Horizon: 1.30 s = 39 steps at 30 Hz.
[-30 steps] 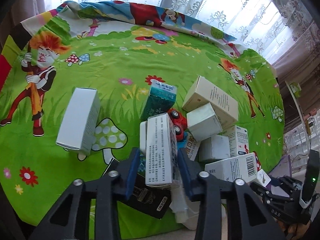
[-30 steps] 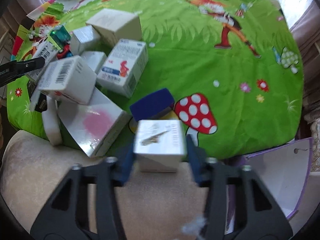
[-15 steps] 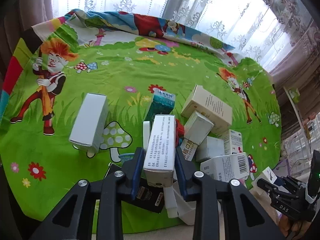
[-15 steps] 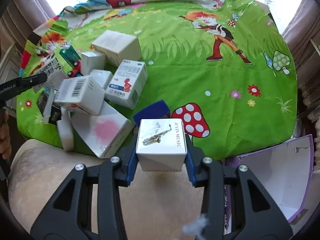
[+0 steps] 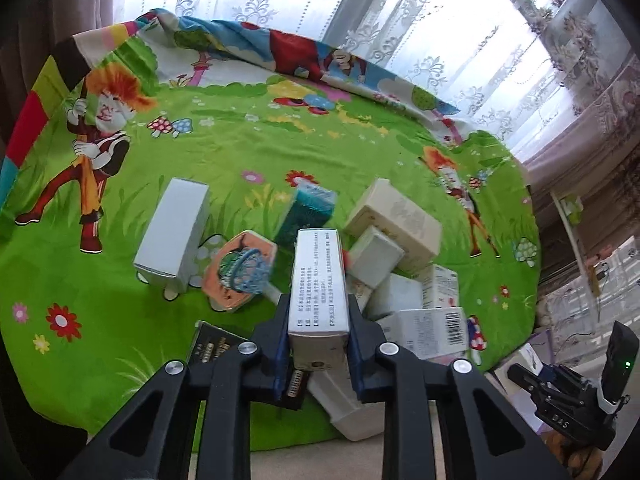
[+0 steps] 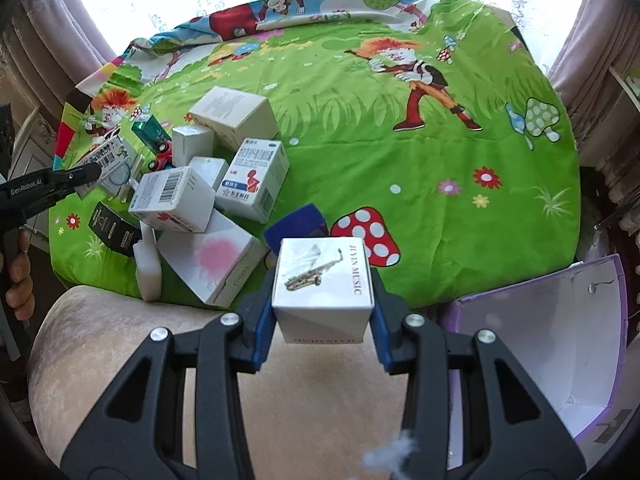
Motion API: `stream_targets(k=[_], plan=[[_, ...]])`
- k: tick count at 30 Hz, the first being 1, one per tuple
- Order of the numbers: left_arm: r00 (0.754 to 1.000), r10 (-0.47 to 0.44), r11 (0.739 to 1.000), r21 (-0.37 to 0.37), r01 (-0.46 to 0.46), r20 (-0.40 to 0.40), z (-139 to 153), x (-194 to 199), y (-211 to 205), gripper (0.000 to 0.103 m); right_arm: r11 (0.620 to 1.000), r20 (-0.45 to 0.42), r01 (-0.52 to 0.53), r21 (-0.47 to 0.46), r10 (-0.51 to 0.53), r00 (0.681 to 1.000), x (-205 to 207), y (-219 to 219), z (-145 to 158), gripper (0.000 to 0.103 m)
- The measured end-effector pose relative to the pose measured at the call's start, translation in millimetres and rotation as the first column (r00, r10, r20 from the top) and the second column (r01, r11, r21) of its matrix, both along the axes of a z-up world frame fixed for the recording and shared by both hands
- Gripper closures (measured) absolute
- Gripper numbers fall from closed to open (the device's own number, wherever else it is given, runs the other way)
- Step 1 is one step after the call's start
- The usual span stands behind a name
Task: Organize rigid objects
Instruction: 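Carry the saxophone box to the purple box while the left carries a white box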
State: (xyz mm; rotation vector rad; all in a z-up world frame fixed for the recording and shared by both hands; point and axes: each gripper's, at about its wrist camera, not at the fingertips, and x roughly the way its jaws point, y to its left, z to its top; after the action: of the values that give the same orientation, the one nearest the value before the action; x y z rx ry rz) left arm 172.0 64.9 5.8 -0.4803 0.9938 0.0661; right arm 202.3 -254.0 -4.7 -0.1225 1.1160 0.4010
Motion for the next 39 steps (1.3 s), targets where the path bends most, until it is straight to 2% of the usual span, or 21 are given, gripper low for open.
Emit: stream_targets(k=[3, 6, 12, 16, 22, 28, 32, 35, 37, 39], plan=[[0.999, -0.041, 0.999, 0.005, 0.041, 0.028, 12, -1, -15, 0.078, 1.0, 0.008, 0.027, 0.006, -0.027, 1.0, -2, -11, 6, 0.058], [0.994, -0.097, 0.995, -0.022, 0.098, 0.05, 23, 0, -38, 0.078, 0.998, 0.012, 0.062, 0.004, -0.062, 0.998, -2, -26, 8, 0.058], [0.966, -0.25, 0.966, -0.05, 0.253, 0.058, 34, 7, -99, 0.078, 0.987, 0.017, 0.161, 0.006, -0.161, 0.987, -4, -69, 13, 0.058], [0.933, -0.359, 0.929, -0.081, 0.361, 0.039, 34, 10, -148, 0.078, 0.974, 0.034, 0.228, -0.003, -0.228, 0.973, -9, -101, 17, 0.058], [0.857, -0.515, 0.853, -0.096, 0.513, 0.01, 34, 12, -229, 0.078, 0.95, 0.043, 0.312, -0.012, -0.311, 0.949, -17, -144, 16, 0.058], [0.79, -0.613, 0.788, -0.089, 0.609, -0.026, 28, 16, -294, 0.078, 0.916, 0.072, 0.399, -0.042, -0.396, 0.915, -20, -180, 16, 0.058], [0.758, -0.651, 0.758, -0.082, 0.648, -0.034, 22, 19, -320, 0.077, 0.89, 0.101, 0.453, -0.051, -0.447, 0.889, -21, -199, 21, 0.057], [0.735, -0.678, 0.734, -0.083, 0.674, -0.028, 24, 20, -335, 0.076, 0.887, 0.109, 0.46, -0.04, -0.454, 0.884, -19, -206, 23, 0.057], [0.727, -0.686, 0.726, -0.09, 0.681, -0.025, 22, 21, -339, 0.073, 0.887, 0.11, 0.461, -0.042, -0.454, 0.884, -19, -207, 23, 0.057], [0.727, -0.686, 0.727, -0.081, 0.682, -0.025, 20, 22, -338, 0.06, 0.886, 0.106, 0.461, -0.04, -0.455, 0.884, -18, -206, 23, 0.05]])
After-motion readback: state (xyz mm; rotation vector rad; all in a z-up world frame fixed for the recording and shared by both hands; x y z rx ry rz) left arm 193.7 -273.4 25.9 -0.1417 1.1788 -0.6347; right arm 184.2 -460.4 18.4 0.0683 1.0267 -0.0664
